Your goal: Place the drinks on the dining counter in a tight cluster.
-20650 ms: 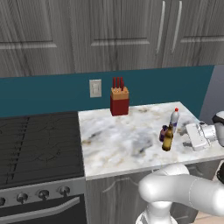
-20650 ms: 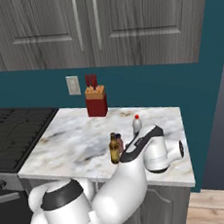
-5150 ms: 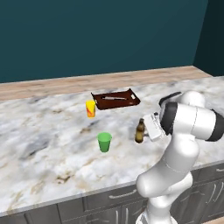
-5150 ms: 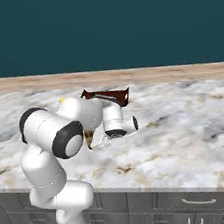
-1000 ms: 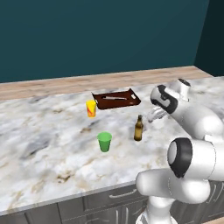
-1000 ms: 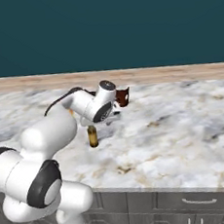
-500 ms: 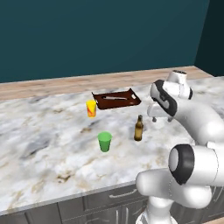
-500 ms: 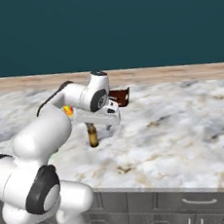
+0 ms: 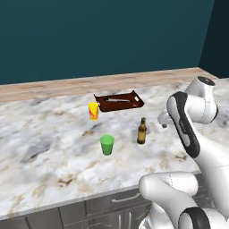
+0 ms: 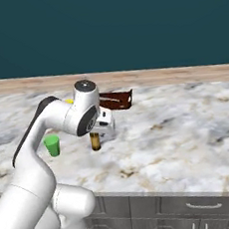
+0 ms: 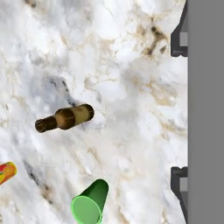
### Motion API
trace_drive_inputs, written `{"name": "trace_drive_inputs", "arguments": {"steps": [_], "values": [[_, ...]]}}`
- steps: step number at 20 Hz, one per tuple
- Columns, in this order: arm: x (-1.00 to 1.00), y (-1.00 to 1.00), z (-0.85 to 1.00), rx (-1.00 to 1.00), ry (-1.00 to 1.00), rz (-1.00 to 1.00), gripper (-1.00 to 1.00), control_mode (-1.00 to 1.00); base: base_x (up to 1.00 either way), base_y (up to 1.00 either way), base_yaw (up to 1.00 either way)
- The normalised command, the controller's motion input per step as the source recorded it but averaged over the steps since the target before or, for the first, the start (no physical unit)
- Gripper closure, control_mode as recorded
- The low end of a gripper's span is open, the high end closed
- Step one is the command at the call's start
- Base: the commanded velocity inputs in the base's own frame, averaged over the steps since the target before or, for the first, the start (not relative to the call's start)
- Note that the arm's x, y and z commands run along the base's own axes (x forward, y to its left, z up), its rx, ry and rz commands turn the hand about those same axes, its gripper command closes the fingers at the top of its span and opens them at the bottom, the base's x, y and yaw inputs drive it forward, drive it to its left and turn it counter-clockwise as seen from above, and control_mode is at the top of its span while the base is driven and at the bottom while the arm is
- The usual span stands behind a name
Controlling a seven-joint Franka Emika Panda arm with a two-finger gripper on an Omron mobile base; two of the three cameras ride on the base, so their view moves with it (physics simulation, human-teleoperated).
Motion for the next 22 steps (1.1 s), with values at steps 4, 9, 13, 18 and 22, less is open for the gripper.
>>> {"name": "trace_drive_inputs", "arguments": {"steps": [4,9,13,18,22], "values": [[-0.68,0.23,0.48,0.0,-0.16,0.0,-1.0,-1.0,0.0,0.0,0.0],[-0.27,0.3,0.53,0.0,-0.03,-0.03,-1.0,-1.0,0.0,0.0,0.0],[-0.13,0.11,0.2,0.0,0.0,0.0,-1.0,-1.0,0.0,0.0,0.0],[0.0,0.0,0.0,0.0,0.0,0.0,-1.0,-1.0,0.0,0.0,0.0],[-0.18,0.0,0.0,0.0,-0.02,0.0,-1.0,1.0,-0.16,0.0,0.0]]}}
